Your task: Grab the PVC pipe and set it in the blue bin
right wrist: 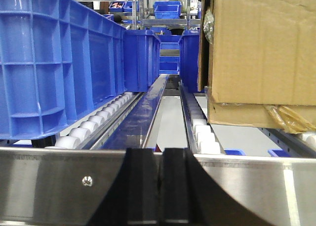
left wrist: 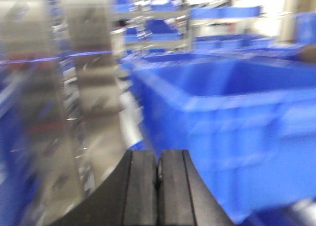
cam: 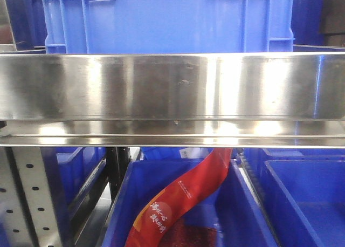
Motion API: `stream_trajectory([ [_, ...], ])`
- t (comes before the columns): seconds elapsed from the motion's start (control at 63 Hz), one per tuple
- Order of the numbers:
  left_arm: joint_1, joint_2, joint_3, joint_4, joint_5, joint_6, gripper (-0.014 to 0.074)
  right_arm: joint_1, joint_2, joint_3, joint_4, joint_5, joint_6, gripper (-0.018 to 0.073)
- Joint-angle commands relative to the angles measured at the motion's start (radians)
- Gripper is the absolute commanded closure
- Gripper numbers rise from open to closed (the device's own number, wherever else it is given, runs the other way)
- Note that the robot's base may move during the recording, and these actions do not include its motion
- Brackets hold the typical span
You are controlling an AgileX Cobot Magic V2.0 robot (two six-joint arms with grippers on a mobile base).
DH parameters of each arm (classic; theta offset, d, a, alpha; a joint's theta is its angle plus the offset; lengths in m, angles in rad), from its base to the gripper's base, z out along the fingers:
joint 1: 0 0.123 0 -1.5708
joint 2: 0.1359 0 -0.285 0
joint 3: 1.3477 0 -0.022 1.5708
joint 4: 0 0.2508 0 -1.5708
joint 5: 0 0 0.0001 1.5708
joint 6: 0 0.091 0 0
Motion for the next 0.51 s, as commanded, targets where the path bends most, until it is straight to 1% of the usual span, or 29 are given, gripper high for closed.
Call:
stream_trajectory([
  [0.0,0.049,-0.07,0.121,0.004,-0.087,0.0,0.0707,-0.004,-0.003,0.003,0.003,-0.014,0.004,0.0727],
  [0.079,0.071,-0.136,0.213,0.004,-0.161,0.0,0.0707,-0.004,-0.003,0.003,0.003,-0.014,0.004,0.0727],
  [0.143,0.083,-0.188,0.284,0.004,-0.181,0.0,0.0707,-0.004,-0.003,0.003,0.003,-0.014,0.004,0.0727],
  [0.349,0.091,-0.393,0.451,0.004,-0.181,0.0,0.0707,-0.004,-0.003,0.003,0.003,-0.014,0.004,0.0727],
  [0.412,0.091,-0.455,0.47,0.004,-0.181,0.0,0.0707,-0.004,-0.003,0.003,0.003,-0.014,0.004,0.0727],
  [0.492,0.091,-0.455,0.47,0.004,-0.149,0.0,0.0707,-0.004,-0.003,0.003,0.003,-0.014,0.004,0.0727],
])
